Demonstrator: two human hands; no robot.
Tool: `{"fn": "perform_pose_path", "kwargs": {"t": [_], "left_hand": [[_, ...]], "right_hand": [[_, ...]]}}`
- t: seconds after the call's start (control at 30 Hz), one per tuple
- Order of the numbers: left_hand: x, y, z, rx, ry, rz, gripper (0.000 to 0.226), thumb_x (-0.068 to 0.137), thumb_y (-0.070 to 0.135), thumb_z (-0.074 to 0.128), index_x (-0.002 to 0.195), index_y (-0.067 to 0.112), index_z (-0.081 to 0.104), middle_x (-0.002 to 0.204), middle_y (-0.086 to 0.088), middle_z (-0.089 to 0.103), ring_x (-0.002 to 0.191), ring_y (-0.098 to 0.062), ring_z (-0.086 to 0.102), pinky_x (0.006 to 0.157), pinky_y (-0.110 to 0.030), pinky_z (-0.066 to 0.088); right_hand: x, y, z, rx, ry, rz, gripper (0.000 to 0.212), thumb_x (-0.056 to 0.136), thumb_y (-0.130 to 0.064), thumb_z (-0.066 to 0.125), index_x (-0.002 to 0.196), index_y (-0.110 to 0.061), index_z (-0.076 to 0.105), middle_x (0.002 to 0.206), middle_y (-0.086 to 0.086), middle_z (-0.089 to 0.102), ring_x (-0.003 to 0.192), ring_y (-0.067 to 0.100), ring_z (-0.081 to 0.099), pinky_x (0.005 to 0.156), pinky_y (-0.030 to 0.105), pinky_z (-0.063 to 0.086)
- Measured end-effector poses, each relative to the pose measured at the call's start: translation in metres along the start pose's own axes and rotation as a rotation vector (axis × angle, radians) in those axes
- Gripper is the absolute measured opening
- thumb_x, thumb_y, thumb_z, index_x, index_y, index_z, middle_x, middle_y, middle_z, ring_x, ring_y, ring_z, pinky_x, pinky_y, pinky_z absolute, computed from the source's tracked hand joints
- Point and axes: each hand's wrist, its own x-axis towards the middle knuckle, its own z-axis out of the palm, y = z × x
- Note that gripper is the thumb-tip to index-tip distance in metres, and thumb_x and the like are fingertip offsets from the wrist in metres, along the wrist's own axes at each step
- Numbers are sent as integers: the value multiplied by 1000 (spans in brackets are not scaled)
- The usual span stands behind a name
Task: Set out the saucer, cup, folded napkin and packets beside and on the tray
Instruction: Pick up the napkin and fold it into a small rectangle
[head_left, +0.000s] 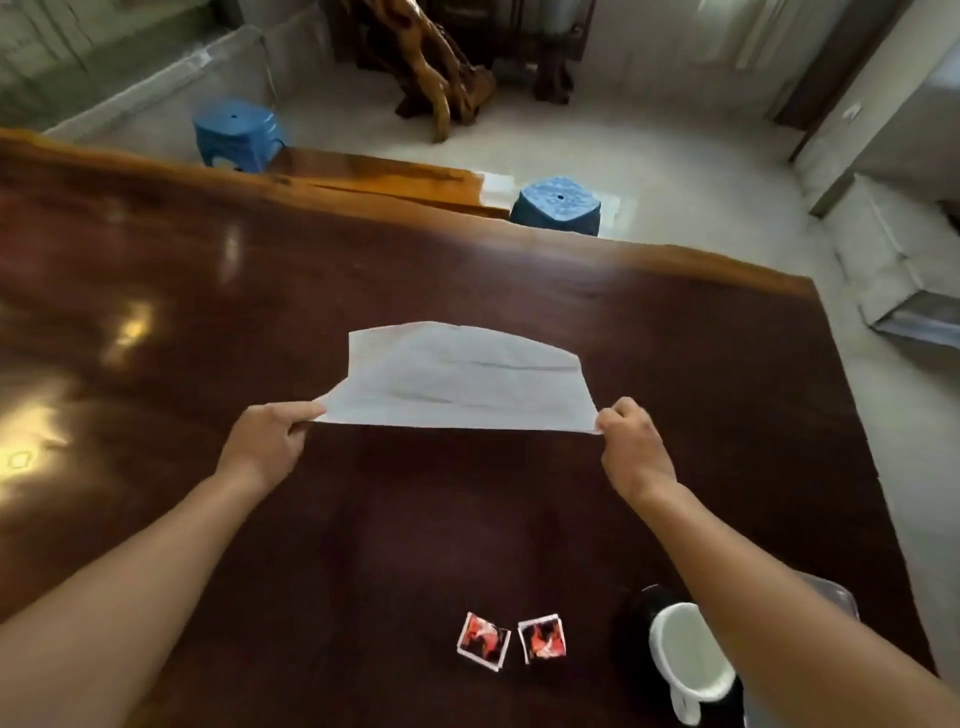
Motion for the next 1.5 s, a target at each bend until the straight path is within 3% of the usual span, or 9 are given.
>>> {"fn": "perform_pose_path", "kwargs": {"t": [0.23,0.33,0.43,0.63,0.83,1.1,1.23,1.33,1.5], "left_hand": [[-53,-59,44,81,-363,-233,31,92,3,63,113,21,77,117,-8,75,108,-27,69,97,-36,53],[-44,-63,43,37,-487,-281,21,92,11,68,109,18,79,111,-5,77,106,-21,70,92,-28,52],[-25,-63,41,20,-502,-336,18,92,21,70,107,17,79,109,-4,76,106,-21,68,92,-32,51],[20,-64,54,-89,-281,-485,11,94,30,66,94,20,72,98,-3,71,98,-23,64,81,-37,49],[56,-68,79,-226,-131,-595,15,94,36,65,97,21,67,100,-2,69,98,-25,65,87,-48,57],[113,-71,120,-276,19,-575,14,101,31,54,99,19,61,97,0,64,92,-19,60,70,-33,47],[129,-83,142,-233,21,-539,21,103,37,48,99,18,58,90,2,63,86,-20,61,71,-40,50],[134,-85,155,-183,44,-520,25,104,35,46,100,13,57,87,0,61,81,-21,57,64,-35,42],[137,-92,170,-112,112,-503,25,105,34,44,98,13,56,84,1,59,79,-20,54,56,-33,37]], "right_hand": [[-46,9,57,-37,-381,87,24,84,13,51,82,-10,57,96,4,49,85,23,53,69,32,49],[-28,13,60,-53,-557,133,25,86,10,55,88,-11,69,100,5,61,88,23,61,77,34,56],[-2,15,60,-24,-642,191,27,91,6,53,100,-8,74,105,8,68,98,25,65,83,33,58],[50,3,68,158,-374,354,14,98,-11,56,99,-11,70,97,6,66,93,22,61,76,35,52],[81,-11,102,377,-160,432,15,103,-25,50,100,-13,57,93,3,60,85,18,57,66,32,43],[125,-11,143,566,-55,587,17,106,-31,40,109,-17,48,90,-4,54,77,7,52,60,24,39],[146,-3,166,536,-29,607,16,107,-33,39,109,-19,46,94,-3,55,76,6,52,63,26,40],[157,1,181,445,-25,601,21,107,-36,38,108,-18,48,94,0,57,79,12,56,66,30,43],[164,3,200,219,4,617,21,106,-39,39,98,-20,46,72,-10,46,76,19,58,66,39,51]]}}
